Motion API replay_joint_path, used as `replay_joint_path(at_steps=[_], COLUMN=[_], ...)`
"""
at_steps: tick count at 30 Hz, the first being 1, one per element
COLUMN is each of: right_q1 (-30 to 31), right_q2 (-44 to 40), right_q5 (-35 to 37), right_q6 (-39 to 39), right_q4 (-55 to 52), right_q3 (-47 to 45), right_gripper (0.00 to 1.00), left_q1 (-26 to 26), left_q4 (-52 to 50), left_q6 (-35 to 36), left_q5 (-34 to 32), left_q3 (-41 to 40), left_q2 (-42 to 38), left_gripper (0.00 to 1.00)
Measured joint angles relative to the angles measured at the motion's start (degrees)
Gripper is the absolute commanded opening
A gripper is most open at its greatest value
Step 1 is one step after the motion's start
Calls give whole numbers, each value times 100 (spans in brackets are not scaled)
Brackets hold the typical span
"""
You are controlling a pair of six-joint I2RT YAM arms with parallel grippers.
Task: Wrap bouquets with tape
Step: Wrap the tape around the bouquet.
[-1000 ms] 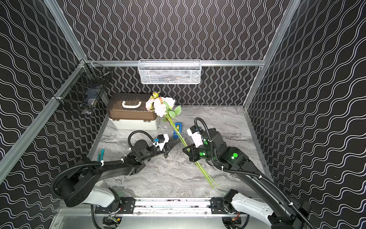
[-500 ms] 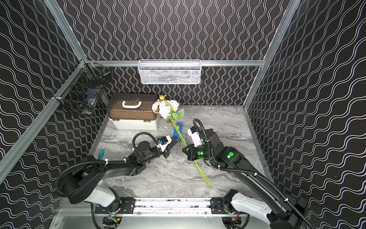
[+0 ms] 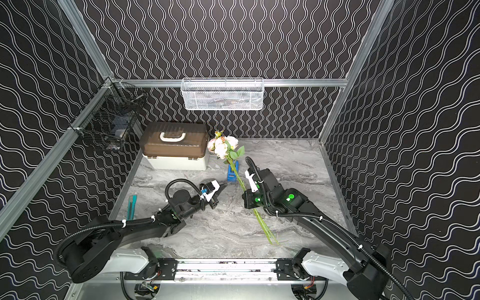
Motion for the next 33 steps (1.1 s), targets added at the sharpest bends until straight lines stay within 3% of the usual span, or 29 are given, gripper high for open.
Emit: replay_joint_path(at_steps=[8,27,29,33], right_q1=[35,603,605,625], right_q2=[188,-463,-549,-621], right_q5=[-138,551,654,754], right_q6=[-101,-116,-127,-151], right_q4=[299,533,527,422], right_q3=[-221,-793,-846,-850], right_gripper=[0,0,0,0], left_q1=[-103,-302,-339,-372], left_q4=[-442,-1158,-1436,-1749], left_q6=[66,590,697,748], left_q5=[48,321,348,216], left_q3=[354,1694,1882,2107], left_q2=[-103,1071,1115,1134], left_gripper=[0,0,22,36])
